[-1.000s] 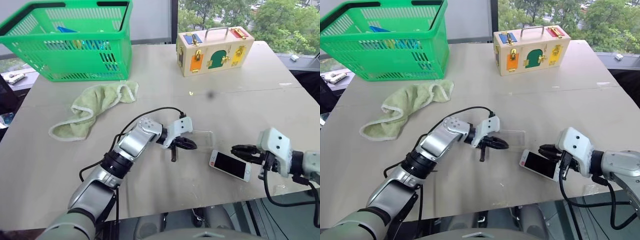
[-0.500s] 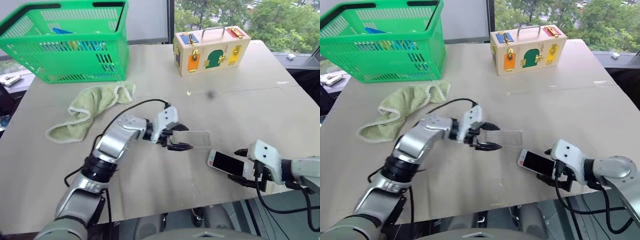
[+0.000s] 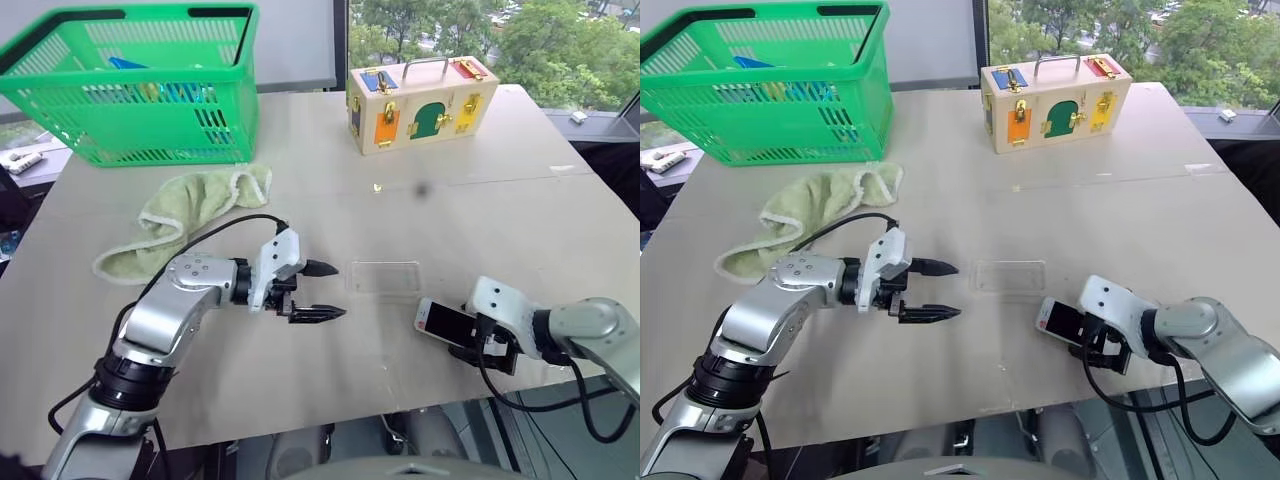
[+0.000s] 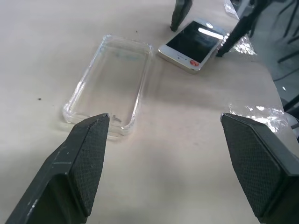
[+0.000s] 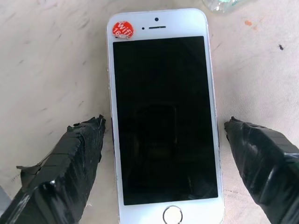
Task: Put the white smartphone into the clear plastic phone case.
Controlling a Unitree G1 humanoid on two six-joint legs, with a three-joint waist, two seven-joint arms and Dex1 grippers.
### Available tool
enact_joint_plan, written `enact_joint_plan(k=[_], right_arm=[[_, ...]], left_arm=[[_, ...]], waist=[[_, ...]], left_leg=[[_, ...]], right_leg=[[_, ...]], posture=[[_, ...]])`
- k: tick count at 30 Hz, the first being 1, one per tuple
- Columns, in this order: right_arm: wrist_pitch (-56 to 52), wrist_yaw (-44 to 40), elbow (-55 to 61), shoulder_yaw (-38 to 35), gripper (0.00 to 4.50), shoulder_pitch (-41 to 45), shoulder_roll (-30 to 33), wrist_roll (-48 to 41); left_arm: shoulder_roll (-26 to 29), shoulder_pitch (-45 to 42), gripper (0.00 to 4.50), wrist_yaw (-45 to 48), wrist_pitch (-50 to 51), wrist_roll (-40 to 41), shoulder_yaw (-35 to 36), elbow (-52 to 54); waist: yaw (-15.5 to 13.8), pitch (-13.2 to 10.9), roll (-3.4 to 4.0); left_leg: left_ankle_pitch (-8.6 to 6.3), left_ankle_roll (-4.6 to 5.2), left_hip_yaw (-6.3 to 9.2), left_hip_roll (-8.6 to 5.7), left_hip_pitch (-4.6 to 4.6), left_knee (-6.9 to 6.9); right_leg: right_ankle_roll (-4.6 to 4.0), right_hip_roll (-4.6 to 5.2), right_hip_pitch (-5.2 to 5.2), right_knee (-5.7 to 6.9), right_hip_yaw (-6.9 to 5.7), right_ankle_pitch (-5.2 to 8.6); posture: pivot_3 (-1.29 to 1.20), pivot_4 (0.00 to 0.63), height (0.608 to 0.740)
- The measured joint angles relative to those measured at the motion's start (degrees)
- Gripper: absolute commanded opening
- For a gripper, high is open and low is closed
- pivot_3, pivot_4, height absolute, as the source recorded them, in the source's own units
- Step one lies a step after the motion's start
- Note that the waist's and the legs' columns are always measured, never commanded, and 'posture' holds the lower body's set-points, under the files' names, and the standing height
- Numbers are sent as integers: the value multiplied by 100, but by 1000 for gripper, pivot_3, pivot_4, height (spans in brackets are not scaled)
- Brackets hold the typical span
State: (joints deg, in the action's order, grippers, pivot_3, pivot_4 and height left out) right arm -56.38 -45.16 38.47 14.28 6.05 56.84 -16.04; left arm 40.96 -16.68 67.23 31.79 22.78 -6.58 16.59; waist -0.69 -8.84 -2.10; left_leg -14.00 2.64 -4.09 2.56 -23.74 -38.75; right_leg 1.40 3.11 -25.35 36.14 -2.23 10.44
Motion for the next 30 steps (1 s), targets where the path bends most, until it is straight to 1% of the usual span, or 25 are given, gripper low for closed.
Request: enact_joint_plan(k=[1, 2, 3, 4, 7, 11, 13, 15, 17, 19, 21, 23, 24, 30], right_arm=[[-37, 6, 28, 63, 3697, 22, -19, 10], [-77, 17, 77, 158, 3225, 47, -45, 29], [-79, 33, 98, 192, 2900, 59, -45, 47], [-57, 42, 101, 255, 2850, 90, -29, 90], [97, 44, 102, 328, 2850, 93, 50, 208], [541, -126, -40, 84, 2822, -13, 149, 190], [668, -329, -178, -140, 2803, 39, 151, 30], [683, -614, -274, -316, 2802, 475, 187, -193], [737, -827, -289, -404, 2802, 961, 312, -251], [745, -1040, -476, -151, 2802, 1686, 298, -200], [760, -1154, -659, 157, 2802, 2224, 121, -89], [843, -1269, -1052, 759, 2802, 2824, -222, 186], [940, -1329, -1269, 1033, 2801, 2985, -329, 361], [1333, -1583, -2544, 1917, 2801, 3722, -1015, 1068]], left_arm=[[-1, 61, 3978, -19, -42, 4, 31, 30], [-3, 177, 3978, -52, -120, 39, 107, 59], [-7, 231, 3978, -75, -140, 66, 159, 68], [-7, 318, 3978, -109, -196, 112, 232, 80], [-10, 605, 3978, -120, -446, 194, 442, 83], [-32, 928, 3978, -10, -685, 325, 583, 24], [-32, 1036, 3978, 60, -763, 368, 612, -44], [-25, 1150, 3978, 182, -916, 395, 621, -157], [-24, 1241, 3978, 246, -1066, 394, 620, -251], [-25, 1353, 3978, 291, -1236, 371, 615, -426], [-38, 1400, 3978, 289, -1301, 365, 613, -498], [-72, 1412, 3978, 279, -1389, 364, 606, -532], [-81, 1423, 3978, 261, -1433, 364, 611, -550], [-87, 1553, 3978, 152, -1596, 334, 629, -602]], waist=[[12, 9, -14], [31, 22, -33], [33, 25, -37], [38, 32, -42], [22, 39, -40], [-18, 34, -31], [-14, 14, 0], [4, -15, 46], [1, -22, 57], [8, -23, 59], [3, -23, 58], [2, -24, 60], [-16, -24, 60], [7, -26, 63]], left_leg=[[-1, -1, -1, 5, 2, 2], [-1, -2, -1, 13, 4, 5], [-1, -2, 1, 16, 4, 5], [-1, -2, 2, 19, 6, 6], [-1, -3, 0, 19, 12, 5], [-14, -26, -5, 16, 2, -1], [-15, -25, -15, 13, -4, -11], [-11, -18, -31, 8, -10, -14], [-1, 1, -30, 10, -15, -10], [-1, -1, -26, 13, -15, 8], [-1, -2, -21, 12, -12, 23], [-1, -2, -21, 10, -13, 37], [-1, -2, -16, 8, -19, 39], [-1, -2, -35, 0, -24, 33]], right_leg=[[0, -3, 0, 0, -1, 0], [-1, -5, 0, 0, -5, 0], [-1, -6, 0, 0, -8, 0], [-2, -6, 0, 0, -12, 0], [-2, 3, 1, -1, -18, 0], [-2, 14, 1, -16, -20, 0], [-1, 21, -2, -18, -19, 0], [0, 26, -7, -17, -15, -1], [0, 21, -21, -10, -16, -2], [-5, 11, -28, -9, -18, -4], [-8, 6, -31, -9, -18, -5], [-10, 2, -36, -11, -18, -4], [-13, 1, -37, -13, -25, -5], [-13, 10, -36, -22, -12, -7]], posture=[[0, 150, 740], [0, 150, 740], [0, 150, 740], [0, 150, 740], [0, 150, 740], [0, 150, 740], [0, 150, 740], [0, 150, 740], [0, 150, 740], [0, 150, 740], [0, 150, 740], [0, 150, 740], [0, 150, 740], [0, 150, 740]])
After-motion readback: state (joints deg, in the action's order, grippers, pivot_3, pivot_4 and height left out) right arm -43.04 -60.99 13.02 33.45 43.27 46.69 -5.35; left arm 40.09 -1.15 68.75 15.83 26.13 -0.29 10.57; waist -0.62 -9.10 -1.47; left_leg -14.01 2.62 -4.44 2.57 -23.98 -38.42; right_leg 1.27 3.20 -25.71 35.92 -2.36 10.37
